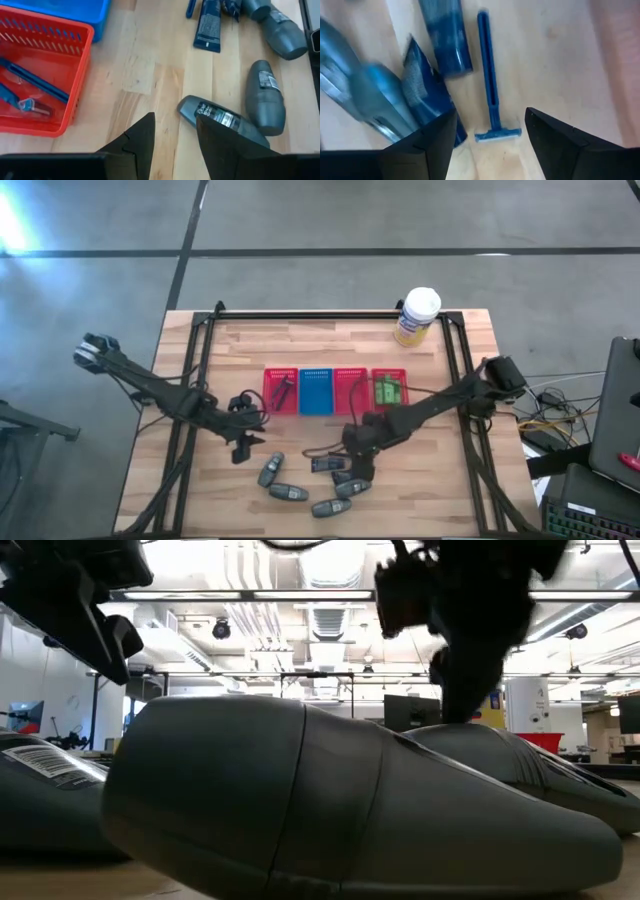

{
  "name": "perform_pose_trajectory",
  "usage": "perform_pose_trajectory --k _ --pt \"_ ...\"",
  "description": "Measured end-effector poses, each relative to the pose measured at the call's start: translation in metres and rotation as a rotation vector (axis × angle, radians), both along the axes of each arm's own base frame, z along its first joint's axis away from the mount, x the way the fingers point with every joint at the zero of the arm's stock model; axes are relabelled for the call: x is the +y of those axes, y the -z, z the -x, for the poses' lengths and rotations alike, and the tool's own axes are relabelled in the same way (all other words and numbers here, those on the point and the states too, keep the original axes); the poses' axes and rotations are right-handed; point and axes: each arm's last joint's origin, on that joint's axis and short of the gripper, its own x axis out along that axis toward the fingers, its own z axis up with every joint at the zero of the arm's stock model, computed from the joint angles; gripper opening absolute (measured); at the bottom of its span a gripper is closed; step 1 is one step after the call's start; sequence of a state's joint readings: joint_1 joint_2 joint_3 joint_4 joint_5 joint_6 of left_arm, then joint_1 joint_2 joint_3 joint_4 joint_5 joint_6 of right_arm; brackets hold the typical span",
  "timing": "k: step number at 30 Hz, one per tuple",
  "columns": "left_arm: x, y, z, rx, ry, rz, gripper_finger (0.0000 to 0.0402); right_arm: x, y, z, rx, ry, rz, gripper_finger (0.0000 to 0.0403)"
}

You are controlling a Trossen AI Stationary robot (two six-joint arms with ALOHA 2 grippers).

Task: Pick & Place Travel size toiletries
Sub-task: Put the blue razor into the left red bin

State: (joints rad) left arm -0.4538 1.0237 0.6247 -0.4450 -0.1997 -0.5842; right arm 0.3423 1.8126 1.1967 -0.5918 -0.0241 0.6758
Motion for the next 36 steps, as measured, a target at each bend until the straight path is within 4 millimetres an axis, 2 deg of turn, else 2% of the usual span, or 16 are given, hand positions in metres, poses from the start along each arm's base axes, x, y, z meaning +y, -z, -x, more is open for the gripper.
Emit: perform_pose_trajectory --k 3,7,12,20,27,32,36 --pt "0.001 0.0 0.002 -0.005 -0.003 0.005 0.0149 0.004 0.013 -0.005 0.006 -0.062 0.03 0.0227" --pt "0.001 -0.002 0.003 -0.013 -0.015 0.02 0.0149 0.006 0.019 -0.012 -0.021 -0.123 0.05 0.0226" --pt "0.001 -0.002 0.003 -0.013 -0.02 0.023 0.0149 0.004 0.03 -0.009 -0.006 -0.158 0.084 0.0227" --pt "0.003 -0.002 0.002 -0.032 -0.061 -0.017 0.0149 0.014 0.048 -0.012 -0.034 -0.231 0.107 0.0198" --pt "0.003 -0.002 0.002 -0.032 -0.075 -0.007 0.0149 0.017 0.054 -0.015 0.007 -0.24 0.143 0.0141" --pt "0.003 -0.002 0.002 -0.033 -0.076 -0.006 0.0149 0.014 0.044 -0.012 0.006 -0.233 0.137 0.0075" --pt "0.002 -0.003 0.001 -0.05 -0.037 -0.031 0.0149 0.007 0.027 -0.007 0.007 -0.218 0.085 0.0024"
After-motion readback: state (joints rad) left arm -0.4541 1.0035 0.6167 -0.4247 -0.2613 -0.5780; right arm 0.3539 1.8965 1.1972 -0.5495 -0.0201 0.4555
